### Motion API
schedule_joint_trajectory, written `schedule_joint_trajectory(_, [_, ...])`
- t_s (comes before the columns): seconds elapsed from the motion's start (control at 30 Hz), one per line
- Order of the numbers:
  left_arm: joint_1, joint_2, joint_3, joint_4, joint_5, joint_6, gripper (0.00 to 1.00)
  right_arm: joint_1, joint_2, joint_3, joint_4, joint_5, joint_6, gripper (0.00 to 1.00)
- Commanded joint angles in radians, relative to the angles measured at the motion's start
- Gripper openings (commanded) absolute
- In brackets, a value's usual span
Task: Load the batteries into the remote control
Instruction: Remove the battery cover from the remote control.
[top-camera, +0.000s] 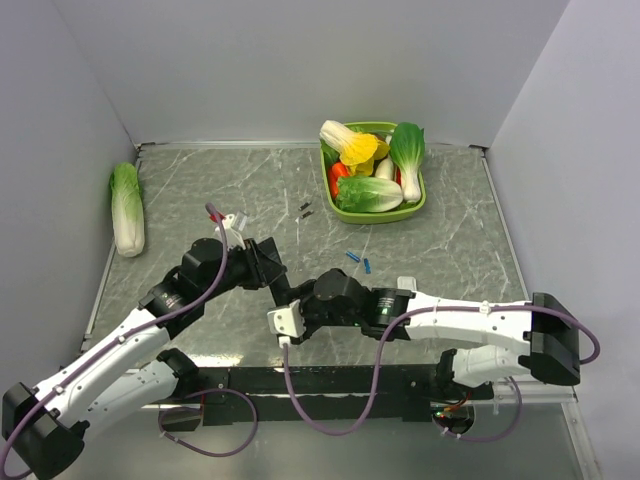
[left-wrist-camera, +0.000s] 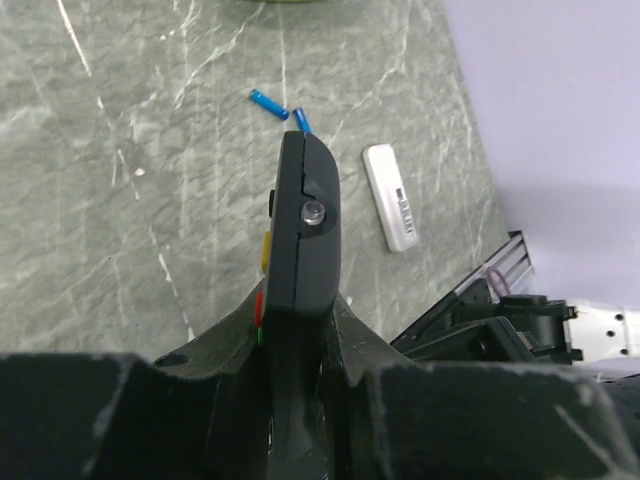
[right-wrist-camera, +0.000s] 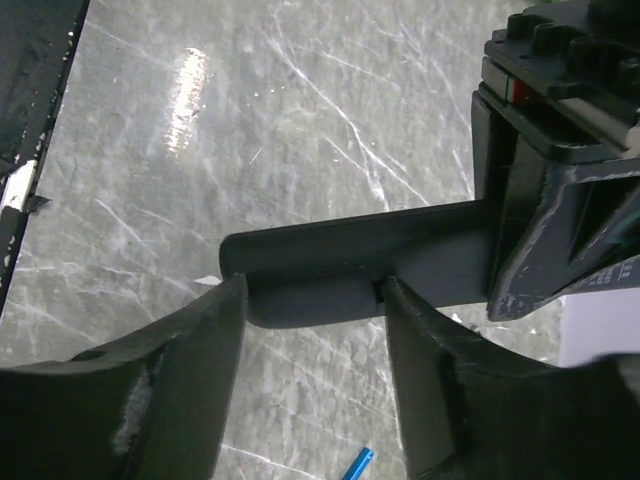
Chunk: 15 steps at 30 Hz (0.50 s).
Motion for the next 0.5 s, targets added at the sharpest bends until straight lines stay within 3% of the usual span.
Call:
schedule_joint_trajectory(0.0, [0.012, -0.030, 0.034, 0.177, 0.056, -0.061, 0.01, -0.003, 0.067, 0.024, -0.101, -0.078, 0.004, 0.50])
schedule_joint_trajectory(0.1, [0.034, -0.035, 0.030, 0.172, 0.036, -0.043, 0.01, -0.015, 0.078, 0.019, -0.104, -0.101, 0.002, 0.33])
schedule_joint_trajectory(0.3, [0.066, -0.019, 0.015, 0.204, 0.021, 0.006, 0.01, -0.036, 0.098, 0.012, -0.097, -0.138, 0.008, 0.22])
schedule_joint_trajectory(0.43, [0.068, -0.013, -0.014, 0.238, 0.010, 0.040, 0.01, -0.053, 0.088, -0.008, -0.060, -0.139, 0.024, 0.24])
schedule_joint_trajectory(0.47, [0.068, -0.012, -0.019, 0.235, 0.010, 0.044, 0.01, -0.056, 0.078, -0.021, -0.017, -0.132, 0.039, 0.35])
